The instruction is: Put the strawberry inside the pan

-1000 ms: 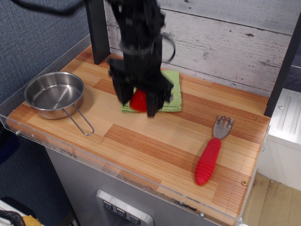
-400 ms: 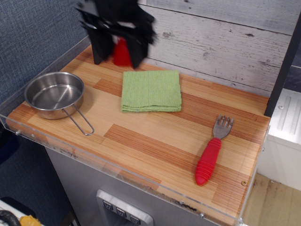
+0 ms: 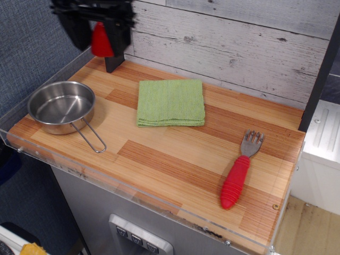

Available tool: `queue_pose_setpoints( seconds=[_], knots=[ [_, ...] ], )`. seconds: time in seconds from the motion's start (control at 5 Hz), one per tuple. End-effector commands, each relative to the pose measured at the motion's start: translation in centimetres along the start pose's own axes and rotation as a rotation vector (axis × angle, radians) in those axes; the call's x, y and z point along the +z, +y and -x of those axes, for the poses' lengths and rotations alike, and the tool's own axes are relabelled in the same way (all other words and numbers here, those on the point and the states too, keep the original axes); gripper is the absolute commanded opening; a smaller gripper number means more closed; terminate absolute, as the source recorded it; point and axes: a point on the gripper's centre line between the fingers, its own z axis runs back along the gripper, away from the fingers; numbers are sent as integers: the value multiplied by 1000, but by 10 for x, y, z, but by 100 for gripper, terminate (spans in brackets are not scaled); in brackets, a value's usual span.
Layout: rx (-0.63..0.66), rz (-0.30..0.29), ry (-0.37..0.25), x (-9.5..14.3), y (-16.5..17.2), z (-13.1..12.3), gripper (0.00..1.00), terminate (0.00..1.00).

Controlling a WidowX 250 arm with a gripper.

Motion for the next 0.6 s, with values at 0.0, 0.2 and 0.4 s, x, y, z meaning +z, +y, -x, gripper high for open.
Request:
queue_pose_setpoints(
  seconds=[0.0,0.2,0.4],
  knots=[
    [76,-51,13,-12,41,9,0,0],
    [108,-67,34,-22,56,14,0,0],
    [127,-79,60,-35,62,20,0,0]
  ],
)
